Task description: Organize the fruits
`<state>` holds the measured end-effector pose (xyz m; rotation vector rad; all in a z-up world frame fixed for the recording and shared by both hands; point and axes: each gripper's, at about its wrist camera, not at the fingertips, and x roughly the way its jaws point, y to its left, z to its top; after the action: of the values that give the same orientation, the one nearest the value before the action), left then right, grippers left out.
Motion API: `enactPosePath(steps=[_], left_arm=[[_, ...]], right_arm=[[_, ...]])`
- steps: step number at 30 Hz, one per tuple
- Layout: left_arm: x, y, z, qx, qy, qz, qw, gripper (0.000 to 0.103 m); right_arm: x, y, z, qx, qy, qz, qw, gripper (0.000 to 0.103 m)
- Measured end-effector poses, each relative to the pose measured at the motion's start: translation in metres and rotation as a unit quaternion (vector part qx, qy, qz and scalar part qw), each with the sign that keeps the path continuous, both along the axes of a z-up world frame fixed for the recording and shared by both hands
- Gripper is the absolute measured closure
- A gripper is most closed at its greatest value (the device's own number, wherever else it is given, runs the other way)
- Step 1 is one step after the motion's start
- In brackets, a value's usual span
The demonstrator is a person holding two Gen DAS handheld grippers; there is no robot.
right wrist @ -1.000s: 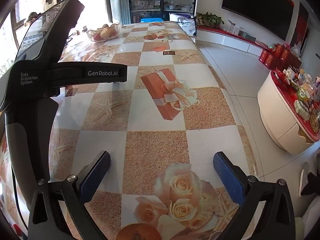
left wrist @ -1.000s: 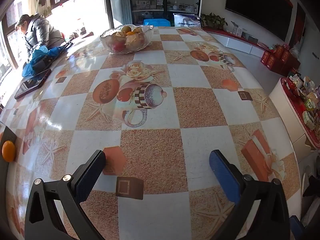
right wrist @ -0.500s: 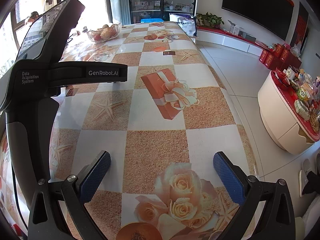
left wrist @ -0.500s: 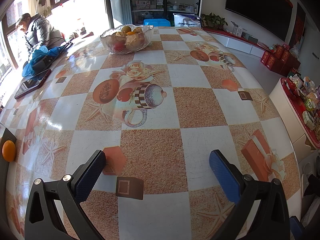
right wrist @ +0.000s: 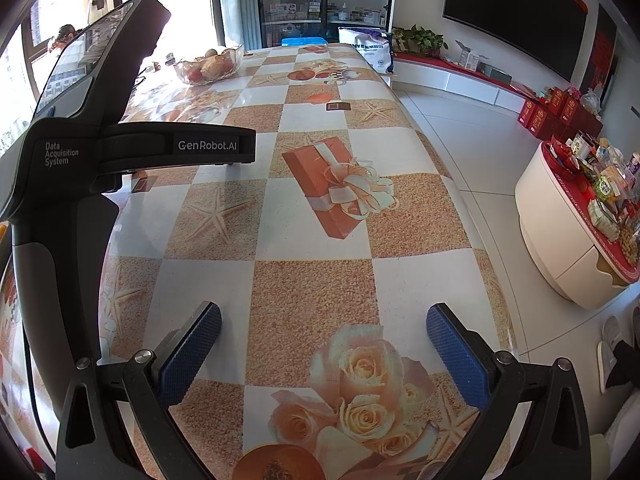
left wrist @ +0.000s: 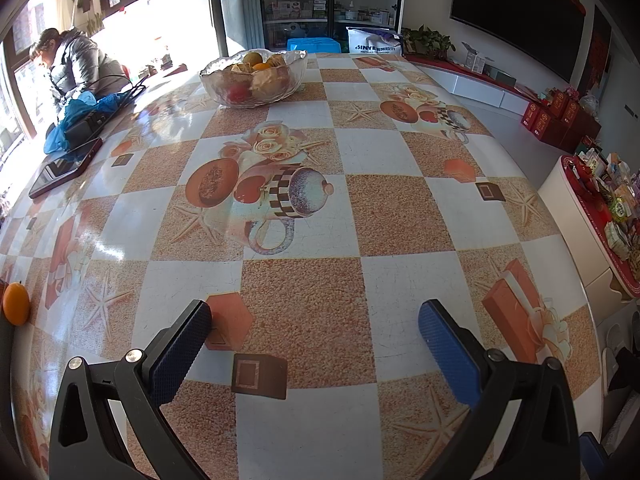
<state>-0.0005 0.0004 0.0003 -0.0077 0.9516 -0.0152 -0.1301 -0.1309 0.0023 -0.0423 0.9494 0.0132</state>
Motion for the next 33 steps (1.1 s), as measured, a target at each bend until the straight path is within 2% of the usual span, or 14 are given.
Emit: enactPosePath(steps=[33], left_arm=[[0.0000,0.0000,0.0000,0.000,0.000,0.000,1.0000,0.000]], right_arm=[[0.0006,0.0012,0.0001,-0.001,0.002,-0.020,1.000,0.000]])
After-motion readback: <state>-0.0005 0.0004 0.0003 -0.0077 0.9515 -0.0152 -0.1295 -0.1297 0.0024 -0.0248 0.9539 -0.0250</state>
